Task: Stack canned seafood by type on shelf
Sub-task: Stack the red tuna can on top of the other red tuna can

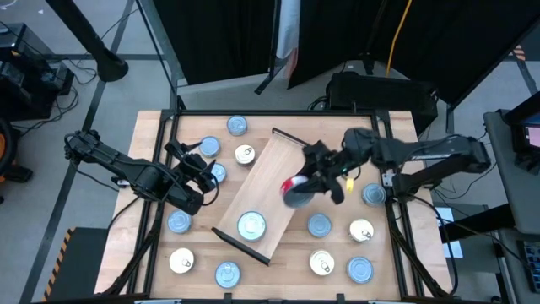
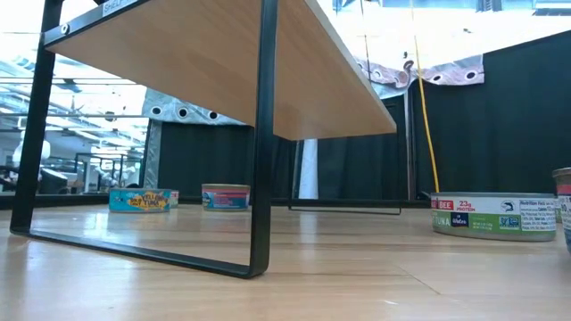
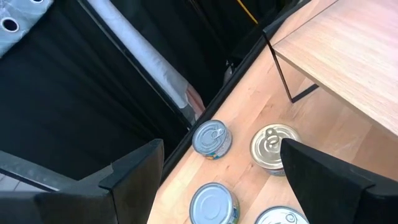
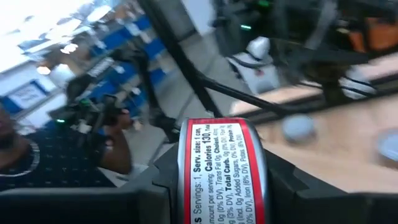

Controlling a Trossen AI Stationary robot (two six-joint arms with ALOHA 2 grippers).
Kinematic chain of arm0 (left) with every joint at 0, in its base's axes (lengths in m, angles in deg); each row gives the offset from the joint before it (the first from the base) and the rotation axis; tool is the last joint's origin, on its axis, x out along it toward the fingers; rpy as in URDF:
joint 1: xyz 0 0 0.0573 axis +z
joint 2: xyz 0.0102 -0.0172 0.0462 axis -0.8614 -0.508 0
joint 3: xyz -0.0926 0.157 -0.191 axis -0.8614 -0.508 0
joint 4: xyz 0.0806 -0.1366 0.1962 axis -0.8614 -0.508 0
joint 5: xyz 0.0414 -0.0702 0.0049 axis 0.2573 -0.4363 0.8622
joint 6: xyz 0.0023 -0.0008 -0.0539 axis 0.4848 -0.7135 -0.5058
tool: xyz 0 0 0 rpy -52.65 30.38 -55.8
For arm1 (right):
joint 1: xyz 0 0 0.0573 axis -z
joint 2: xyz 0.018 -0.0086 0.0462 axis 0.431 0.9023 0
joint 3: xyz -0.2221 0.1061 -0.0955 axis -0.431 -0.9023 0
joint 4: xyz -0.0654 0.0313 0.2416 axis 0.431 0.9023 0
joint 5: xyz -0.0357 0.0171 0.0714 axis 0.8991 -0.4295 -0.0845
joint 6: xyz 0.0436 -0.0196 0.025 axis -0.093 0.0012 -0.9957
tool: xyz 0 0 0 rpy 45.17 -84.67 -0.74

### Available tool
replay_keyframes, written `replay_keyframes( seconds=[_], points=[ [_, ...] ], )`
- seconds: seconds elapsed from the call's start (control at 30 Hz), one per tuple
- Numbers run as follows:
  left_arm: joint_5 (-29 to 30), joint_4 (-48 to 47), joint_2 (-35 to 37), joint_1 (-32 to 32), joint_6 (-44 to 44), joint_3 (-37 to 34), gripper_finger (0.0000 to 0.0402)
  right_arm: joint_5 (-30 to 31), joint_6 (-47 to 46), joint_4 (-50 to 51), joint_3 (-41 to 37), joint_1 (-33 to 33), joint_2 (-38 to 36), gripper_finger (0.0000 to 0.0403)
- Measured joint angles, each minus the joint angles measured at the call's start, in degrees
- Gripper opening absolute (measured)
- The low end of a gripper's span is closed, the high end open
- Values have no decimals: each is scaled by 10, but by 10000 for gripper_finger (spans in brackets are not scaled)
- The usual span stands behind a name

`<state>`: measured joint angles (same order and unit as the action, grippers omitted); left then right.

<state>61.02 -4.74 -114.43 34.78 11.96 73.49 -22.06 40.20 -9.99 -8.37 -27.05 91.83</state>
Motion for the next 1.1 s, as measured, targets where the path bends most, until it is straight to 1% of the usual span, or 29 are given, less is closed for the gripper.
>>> replay_keyframes(
  seconds=[0.1,0.2,0.4,0.6,0.73,0.9,1.03,1.1],
  points=[
    [8,0,0,0,0,0,322,27,-15,-78,0,-26,39,125],
    [9,0,0,0,0,0,322,53,-33,-136,0,-38,78,126],
    [9,-1,0,0,0,0,322,61,-63,-220,0,-42,133,127],
    [13,-1,0,0,10,0,322,71,-115,-309,0,-55,176,127],
    [20,0,0,0,10,0,322,108,-126,-309,0,-66,191,127],
    [21,0,0,0,10,1,322,137,-132,-313,8,-76,218,127],
    [21,0,0,0,10,1,322,129,-132,-309,39,-84,253,127],
    [21,0,0,0,10,1,322,108,-132,-279,56,-85,267,127]
  ],
)
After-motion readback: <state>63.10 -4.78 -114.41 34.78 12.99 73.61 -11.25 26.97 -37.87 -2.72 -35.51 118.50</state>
